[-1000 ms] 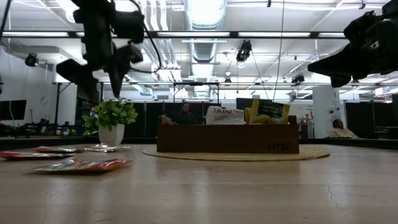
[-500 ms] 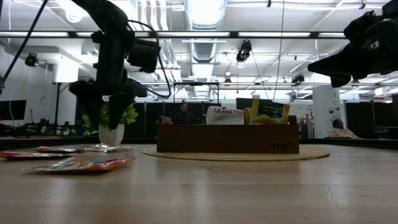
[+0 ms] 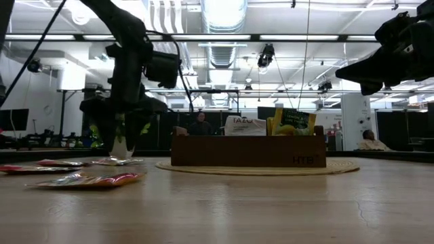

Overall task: Pick & Place Tea
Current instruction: Put the orange tea bag into the left section of the wooden organizer

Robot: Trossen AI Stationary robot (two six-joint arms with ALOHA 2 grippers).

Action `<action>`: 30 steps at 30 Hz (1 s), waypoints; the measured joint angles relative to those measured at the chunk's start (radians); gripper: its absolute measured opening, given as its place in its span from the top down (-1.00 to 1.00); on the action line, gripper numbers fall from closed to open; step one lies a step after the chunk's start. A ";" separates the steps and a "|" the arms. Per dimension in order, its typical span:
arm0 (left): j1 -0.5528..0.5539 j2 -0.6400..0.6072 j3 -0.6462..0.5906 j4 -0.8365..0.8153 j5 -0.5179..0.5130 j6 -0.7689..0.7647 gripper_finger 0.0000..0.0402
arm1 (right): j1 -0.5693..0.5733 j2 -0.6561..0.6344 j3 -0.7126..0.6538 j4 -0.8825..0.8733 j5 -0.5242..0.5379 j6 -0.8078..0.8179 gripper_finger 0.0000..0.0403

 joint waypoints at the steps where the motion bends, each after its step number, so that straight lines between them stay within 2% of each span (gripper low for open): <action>1: -0.002 0.013 -0.001 0.002 0.003 0.000 -0.28 | 0.000 0.000 0.000 0.000 0.000 0.000 0.96; 12: -0.015 0.119 -0.011 0.010 0.045 -0.010 -0.28 | 0.000 0.000 0.000 0.000 0.000 0.000 0.96; 15: -0.015 0.123 -0.012 0.018 0.045 -0.010 -0.21 | 0.000 0.000 0.000 0.000 0.000 0.000 0.96; 19: -0.016 0.123 -0.012 0.026 0.045 -0.022 0.09 | 0.000 0.000 0.000 0.000 0.000 0.000 0.96; 25: -0.016 0.122 -0.012 0.028 0.040 -0.029 0.85 | 0.000 0.000 0.000 0.000 0.000 0.000 0.96; 30: -0.017 0.079 -0.016 0.042 0.035 -0.084 0.89 | 0.000 0.000 0.000 0.000 0.000 0.000 0.96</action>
